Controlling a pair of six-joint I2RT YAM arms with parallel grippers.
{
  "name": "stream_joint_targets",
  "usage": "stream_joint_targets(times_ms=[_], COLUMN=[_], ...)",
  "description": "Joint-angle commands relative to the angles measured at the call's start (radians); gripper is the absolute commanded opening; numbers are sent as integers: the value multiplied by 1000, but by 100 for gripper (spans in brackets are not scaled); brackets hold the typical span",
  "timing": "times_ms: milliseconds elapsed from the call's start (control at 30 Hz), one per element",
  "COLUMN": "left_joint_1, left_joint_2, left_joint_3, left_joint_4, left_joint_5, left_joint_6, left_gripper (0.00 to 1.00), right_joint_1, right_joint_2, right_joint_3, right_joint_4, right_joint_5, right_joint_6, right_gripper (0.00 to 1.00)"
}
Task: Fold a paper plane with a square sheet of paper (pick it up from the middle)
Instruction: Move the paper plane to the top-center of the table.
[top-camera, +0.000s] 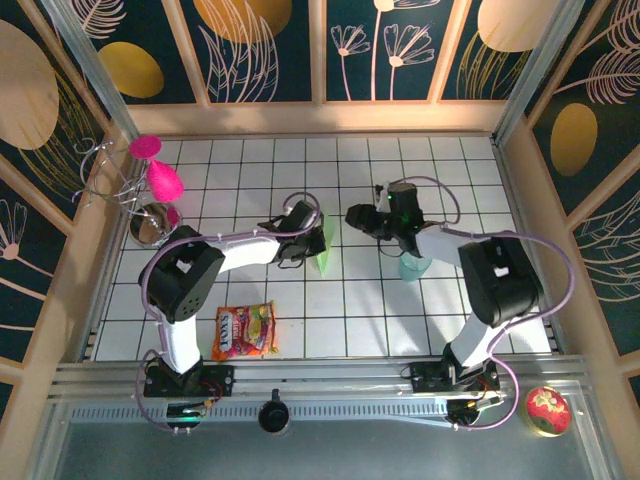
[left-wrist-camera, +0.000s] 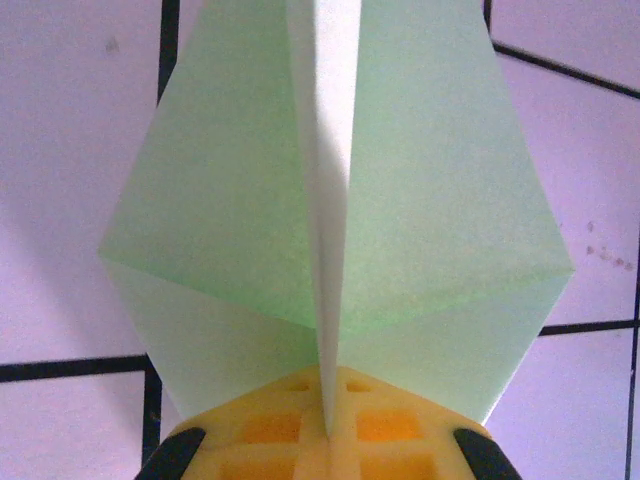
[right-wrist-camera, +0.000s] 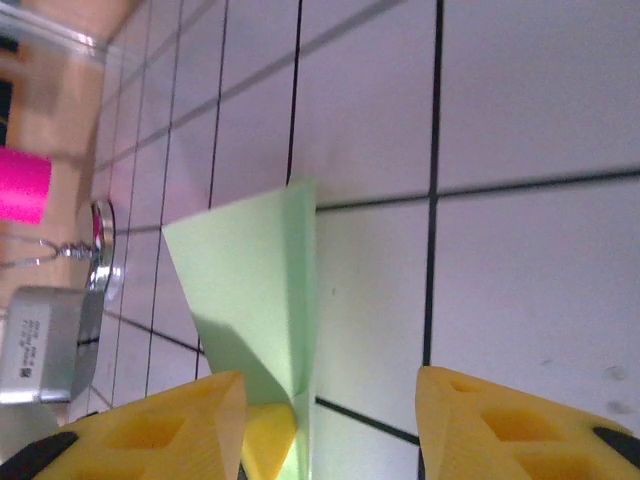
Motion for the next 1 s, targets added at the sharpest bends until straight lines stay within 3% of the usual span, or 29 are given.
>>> stream_joint_targets(times_ms=[0,267,767,967], left_joint_1=[-3,16,127,135], left_joint_2=[-22,133,616,743], left_joint_3=[89,406,1111,1296], left_joint_4=[-125,-346,-643,-718], left_joint_5=[-113,-272,-232,-213], left_joint_6=[100,292,362,338], left_gripper=[2,2,4,12], right_joint_1=[-33,-69,-162,-170], right_joint_2=[-84,-180,-155,-137], right_joint_3=[3,-37,-70,-68], right_joint_4=[-80,-102,-61,-60], right_joint_5=[126,254,246,221], right_joint_6=[-51,-80,-52,-55], right_gripper=[50,60,65,65])
